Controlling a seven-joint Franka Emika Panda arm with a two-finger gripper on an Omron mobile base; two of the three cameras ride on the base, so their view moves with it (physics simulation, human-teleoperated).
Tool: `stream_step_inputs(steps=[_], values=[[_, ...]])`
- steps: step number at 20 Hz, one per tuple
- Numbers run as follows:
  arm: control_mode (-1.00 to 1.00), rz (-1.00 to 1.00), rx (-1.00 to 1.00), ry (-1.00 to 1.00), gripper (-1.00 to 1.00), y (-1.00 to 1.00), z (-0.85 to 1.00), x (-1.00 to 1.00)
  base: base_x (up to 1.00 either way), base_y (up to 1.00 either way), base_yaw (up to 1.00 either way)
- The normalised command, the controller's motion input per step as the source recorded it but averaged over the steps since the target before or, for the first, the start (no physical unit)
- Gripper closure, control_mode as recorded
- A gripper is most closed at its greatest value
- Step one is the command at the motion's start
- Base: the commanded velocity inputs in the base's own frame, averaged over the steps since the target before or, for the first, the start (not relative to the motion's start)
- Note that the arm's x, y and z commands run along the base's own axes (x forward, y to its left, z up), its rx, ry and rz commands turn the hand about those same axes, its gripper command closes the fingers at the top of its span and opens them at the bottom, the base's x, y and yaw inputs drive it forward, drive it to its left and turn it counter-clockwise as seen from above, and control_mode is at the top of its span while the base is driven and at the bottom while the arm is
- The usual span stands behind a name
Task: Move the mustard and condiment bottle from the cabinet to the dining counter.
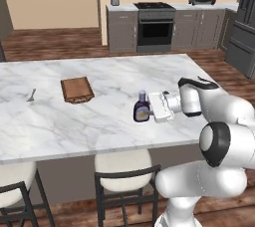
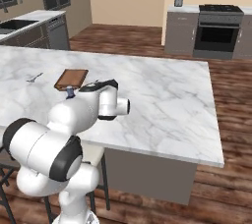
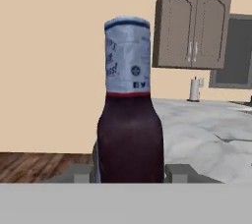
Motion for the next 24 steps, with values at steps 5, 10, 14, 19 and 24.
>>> stream_step_inputs(steps=[5, 10, 14, 19, 24], values=[[-1.0, 0.0, 0.0, -0.18, 1.0, 0.0, -0.24, 0.0, 0.0, 0.0, 0.0], [-1.0, 0.0, 0.0, -0.02, 1.0, 0.04, -0.23, 0.19, 0.0, 0.0, 0.0], [-1.0, 0.0, 0.0, 0.08, 1.0, 0.02, -0.18, 0.4, 0.0, 0.0, 0.0], [-1.0, 0.0, 0.0, 0.12, 1.0, 0.0, -0.16, 0.51, 0.0, 0.0, 0.0], [-1.0, 0.02, 0.0, 0.07, 1.0, 0.0, -0.21, 0.5, 0.0, 0.0, 0.0]])
